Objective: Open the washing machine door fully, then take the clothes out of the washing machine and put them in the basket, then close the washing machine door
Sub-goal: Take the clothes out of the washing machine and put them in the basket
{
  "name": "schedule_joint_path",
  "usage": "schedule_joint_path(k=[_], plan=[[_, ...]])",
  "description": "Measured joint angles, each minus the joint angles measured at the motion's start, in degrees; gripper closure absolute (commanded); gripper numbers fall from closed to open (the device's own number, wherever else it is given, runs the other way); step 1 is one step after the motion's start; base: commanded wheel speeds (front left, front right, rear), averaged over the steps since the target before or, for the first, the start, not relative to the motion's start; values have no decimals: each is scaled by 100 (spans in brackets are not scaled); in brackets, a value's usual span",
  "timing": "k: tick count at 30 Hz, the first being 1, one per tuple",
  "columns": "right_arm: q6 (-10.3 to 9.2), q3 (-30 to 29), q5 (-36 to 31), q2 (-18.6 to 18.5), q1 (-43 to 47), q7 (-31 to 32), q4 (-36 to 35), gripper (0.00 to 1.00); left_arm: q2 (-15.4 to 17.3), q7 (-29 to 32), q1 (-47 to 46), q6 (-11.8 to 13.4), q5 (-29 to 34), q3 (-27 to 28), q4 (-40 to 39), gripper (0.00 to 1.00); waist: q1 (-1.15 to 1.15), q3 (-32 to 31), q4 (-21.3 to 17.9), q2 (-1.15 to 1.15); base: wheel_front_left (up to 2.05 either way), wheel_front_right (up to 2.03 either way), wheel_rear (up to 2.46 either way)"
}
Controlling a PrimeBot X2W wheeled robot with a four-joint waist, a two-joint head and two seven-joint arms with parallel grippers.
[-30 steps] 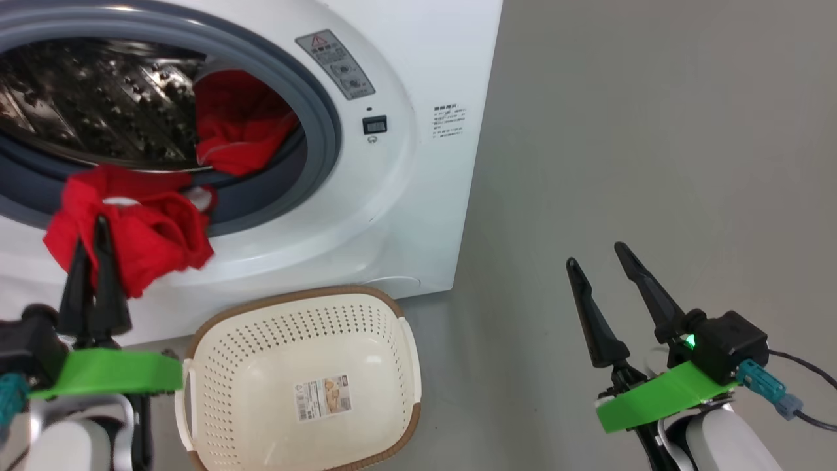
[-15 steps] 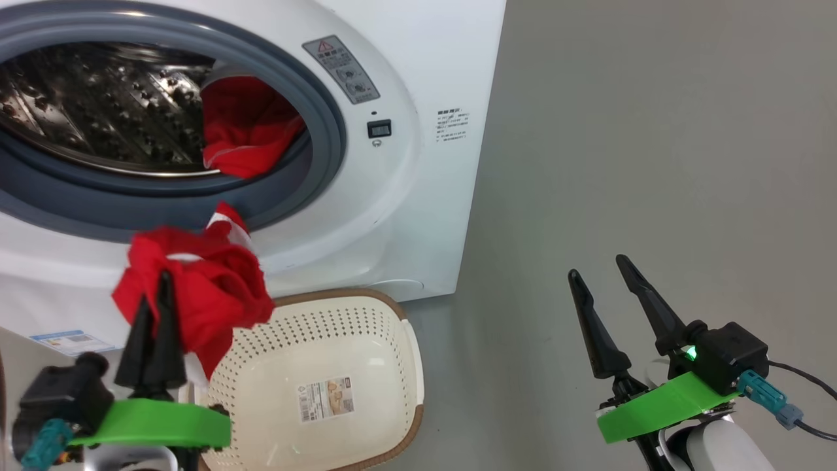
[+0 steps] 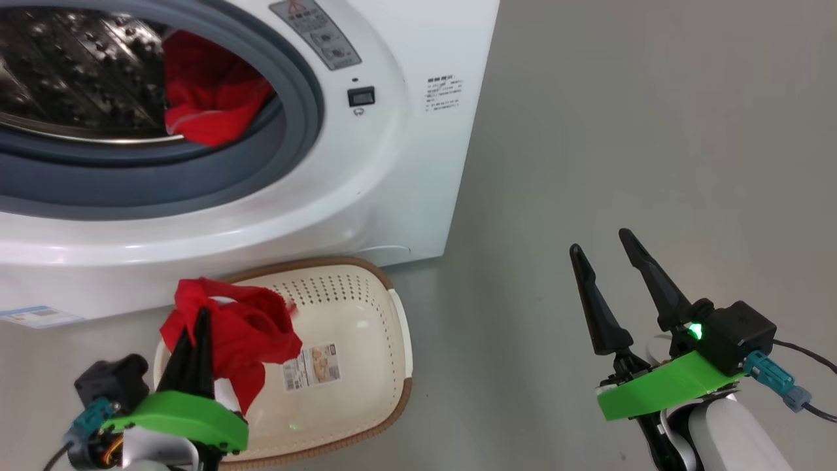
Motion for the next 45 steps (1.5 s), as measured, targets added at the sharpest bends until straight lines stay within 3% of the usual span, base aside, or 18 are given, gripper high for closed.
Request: schedule_joint_path(k=[9,14,20,29,36,37,39,40,45], plan=[[0,-37,-96,34,-222,-1,33,0,0,-120,-976,-426,-374,-68,1896,100,0,465,-140,0,0,0,0],[0,-202,-287,51,-310,0,135,0,9,-88,-1580,-501,-397,-192,2813,100,0,752,-200,0,0,0,0],[0,-211,-302,64,-537,-1,151,0,34,406,-2229,-552,-430,-400,3839,100,0,1110,-246,0,0,0,0],[0,-188,-292,65,-788,-1,156,0,189,556,-2801,-594,-430,-544,4830,100,0,1554,-334,0,0,0,0],[0,-190,-241,65,-862,-1,158,0,185,712,-2993,-595,-499,-589,5135,100,0,1752,-408,0,0,0,0],[0,-191,-241,65,-863,-1,162,0,185,713,-3019,-595,-508,-611,5157,97,0,1769,-416,0,0,0,0],[0,-194,-241,65,-864,-1,179,0,183,646,-3059,-595,-511,-645,5192,64,0,1776,-427,0,0,0,0],[0,-210,-241,66,-865,-1,205,0,182,561,-3103,-595,-511,-679,5223,2,0,1753,-422,0,0,0,0],[0,-230,-241,66,-865,-1,247,0,160,330,-3125,-595,-584,-659,5258,0,0,1612,-376,0,0,0,0]])
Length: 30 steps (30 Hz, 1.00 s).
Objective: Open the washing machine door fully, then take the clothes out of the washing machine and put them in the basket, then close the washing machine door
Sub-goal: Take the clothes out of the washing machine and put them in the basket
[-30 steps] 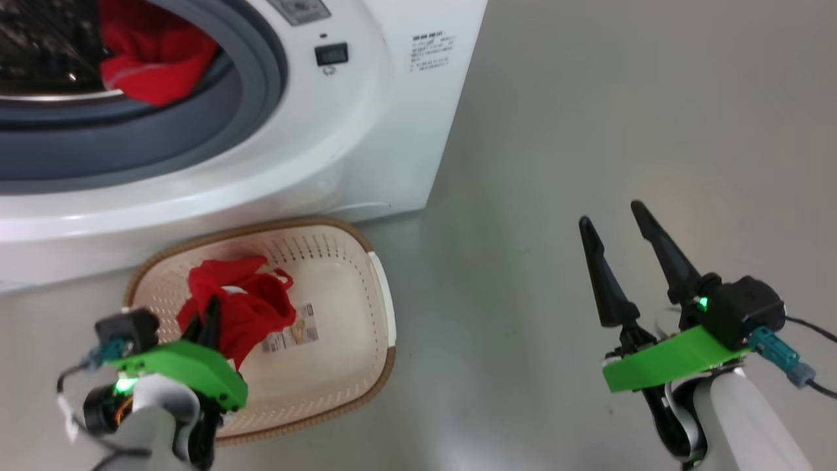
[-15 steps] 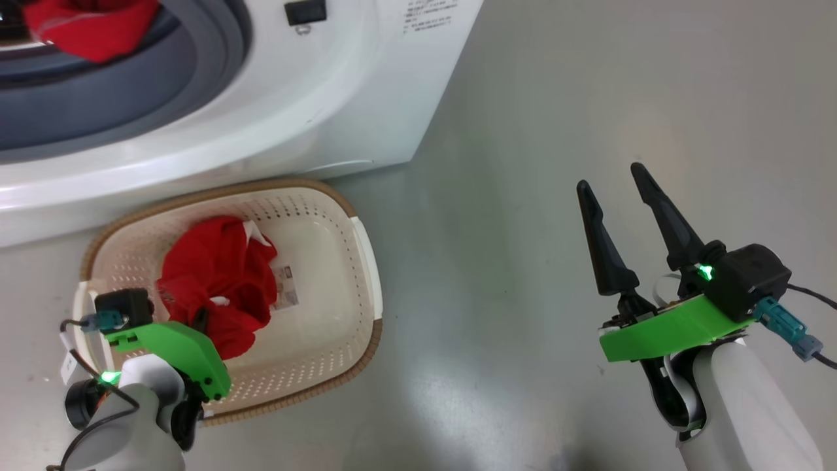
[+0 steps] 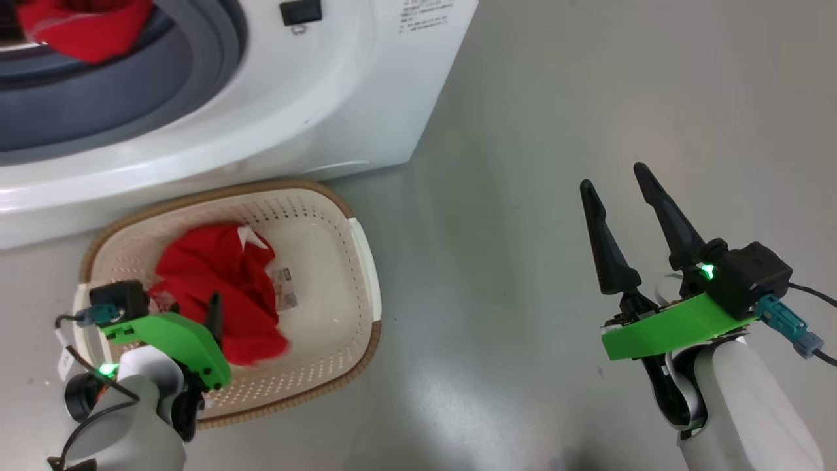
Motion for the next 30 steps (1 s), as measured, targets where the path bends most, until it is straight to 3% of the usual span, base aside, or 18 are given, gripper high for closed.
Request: schedule_joint_path(k=[13,21,30], plan=[[0,-42,-73,0,88,1,112,0,-155,-673,235,-5,-183,-73,-198,0,0,-661,228,0,0,0,0],[0,-137,-170,-4,461,1,154,0,-172,-778,862,-7,-243,-178,-838,0,0,-1226,352,0,0,0,0],[0,-289,-174,-12,767,1,-22,0,-79,-784,1630,114,-75,89,-2297,0,0,-1817,434,0,0,0,0]])
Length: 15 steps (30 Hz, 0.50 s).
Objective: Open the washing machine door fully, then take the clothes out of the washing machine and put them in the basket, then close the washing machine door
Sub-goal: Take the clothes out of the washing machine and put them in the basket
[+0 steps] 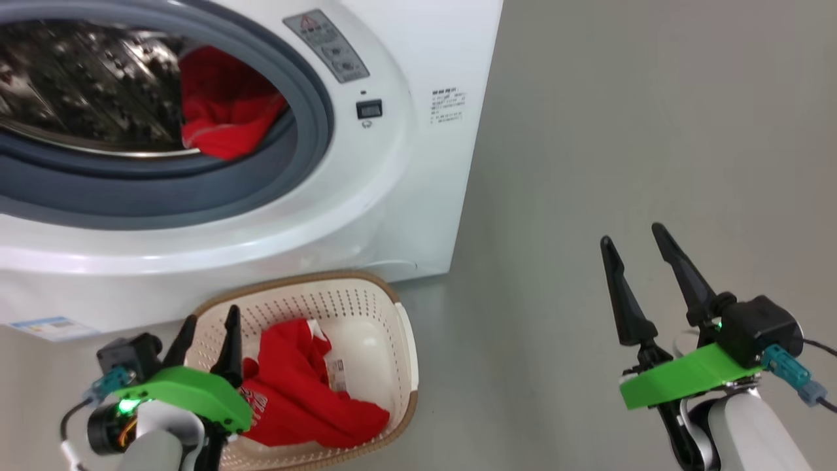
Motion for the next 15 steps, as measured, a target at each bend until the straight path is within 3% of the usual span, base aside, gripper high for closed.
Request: schedule_joint_path(k=[8,15], plan=[[0,-22,0,7,167,-1,-59,0,27,0,915,198,297,385,-1480,0,0,-484,-20,0,0,0,0],[0,-100,-22,10,493,0,-116,0,47,0,1741,191,816,561,-2908,0,0,-857,-69,0,0,0,0]])
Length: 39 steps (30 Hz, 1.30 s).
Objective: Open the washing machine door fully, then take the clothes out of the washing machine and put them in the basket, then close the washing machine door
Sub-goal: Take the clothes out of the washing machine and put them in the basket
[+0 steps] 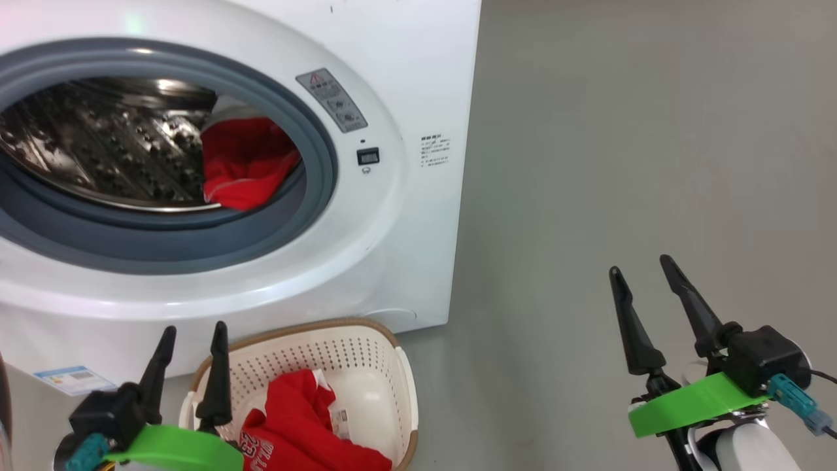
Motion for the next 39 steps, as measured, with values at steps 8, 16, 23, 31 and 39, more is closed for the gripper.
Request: schedule_joint_path(k=[8,16,23,31,39], plan=[[0,-178,-22,7,321,0,-200,0,-74,-1,688,7,576,100,-999,0,0,-341,-20,0,0,0,0],[0,-166,-225,-47,496,0,-433,0,-202,-1,1032,8,616,243,-1354,0,0,-504,-29,0,0,0,0],[0,-166,-232,-52,576,0,-510,0,-248,-1,1130,55,638,327,-1414,0,0,-514,-5,0,0,0,0],[0,-157,-232,-64,584,0,-516,0,-259,-1,1131,53,739,363,-1436,0,0,-488,31,0,0,0,0],[0,-157,-231,-65,598,0,-511,0,-294,-1,1131,49,789,336,-1446,0,0,-451,106,0,0,0,0]])
